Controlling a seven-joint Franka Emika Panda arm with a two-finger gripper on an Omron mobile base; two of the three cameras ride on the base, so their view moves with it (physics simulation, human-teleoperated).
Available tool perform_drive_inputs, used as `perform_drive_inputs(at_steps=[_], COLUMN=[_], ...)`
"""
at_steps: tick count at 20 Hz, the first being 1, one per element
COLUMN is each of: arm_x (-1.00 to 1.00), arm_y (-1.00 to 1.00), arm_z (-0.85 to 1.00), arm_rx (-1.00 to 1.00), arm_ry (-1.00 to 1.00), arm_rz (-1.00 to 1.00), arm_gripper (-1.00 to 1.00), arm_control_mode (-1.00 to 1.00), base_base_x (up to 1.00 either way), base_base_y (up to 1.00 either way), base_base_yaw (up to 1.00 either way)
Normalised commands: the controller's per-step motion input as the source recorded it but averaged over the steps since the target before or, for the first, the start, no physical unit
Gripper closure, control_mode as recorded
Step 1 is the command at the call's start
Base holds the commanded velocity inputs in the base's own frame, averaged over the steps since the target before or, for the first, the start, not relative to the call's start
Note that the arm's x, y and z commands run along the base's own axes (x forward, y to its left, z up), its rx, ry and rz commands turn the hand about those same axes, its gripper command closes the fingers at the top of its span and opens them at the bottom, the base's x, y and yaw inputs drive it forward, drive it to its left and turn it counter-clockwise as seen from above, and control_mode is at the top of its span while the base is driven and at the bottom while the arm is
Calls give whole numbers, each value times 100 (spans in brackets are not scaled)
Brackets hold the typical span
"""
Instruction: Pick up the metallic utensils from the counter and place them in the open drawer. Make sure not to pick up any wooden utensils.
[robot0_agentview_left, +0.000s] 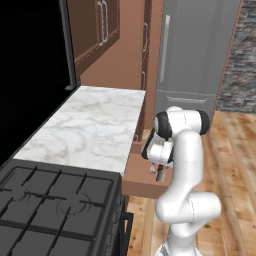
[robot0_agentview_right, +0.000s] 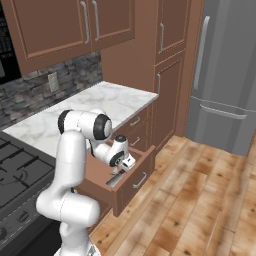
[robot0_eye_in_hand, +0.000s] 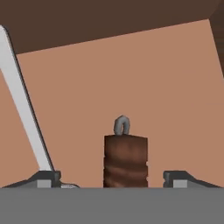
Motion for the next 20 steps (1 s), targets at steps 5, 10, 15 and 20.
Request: perform_drive_inputs(at_steps=[5,10,15,20], arm_x=[0,-25,-44,-60], arm_y=[-2,0,2,0], arm_z=[35,77,93,100], arm_rx=[-3,-3,-11,-7], arm_ry=[0,0,0,-1], arm_rz=[-5,0,0,0], arm_gripper=[-100,-100,-100,-100], arm_control_mode=[-100,-100,-100,-100], base_base_x=[0,0,0,0], base_base_y=[0,0,0,0], base_base_yaw=[0,0,0,0])
